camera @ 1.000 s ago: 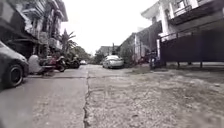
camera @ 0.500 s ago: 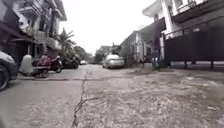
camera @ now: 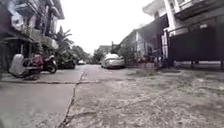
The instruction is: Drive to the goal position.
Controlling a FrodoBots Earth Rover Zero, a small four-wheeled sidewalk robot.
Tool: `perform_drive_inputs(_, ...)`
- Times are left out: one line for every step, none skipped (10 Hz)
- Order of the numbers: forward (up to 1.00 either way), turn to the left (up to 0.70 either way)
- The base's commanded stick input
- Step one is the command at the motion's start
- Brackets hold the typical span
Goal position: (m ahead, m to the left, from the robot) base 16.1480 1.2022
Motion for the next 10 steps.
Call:
perform_drive_inputs(1.00, 0.00)
perform_drive_inputs(1.00, 0.00)
perform_drive_inputs(1.00, 0.13)
perform_drive_inputs(1.00, 0.13)
perform_drive_inputs(1.00, 0.00)
perform_drive_inputs(1.00, 0.00)
perform_drive_inputs(1.00, 0.00)
perform_drive_inputs(1.00, 0.00)
perform_drive_inputs(1.00, 0.00)
perform_drive_inputs(1.00, 0.00)
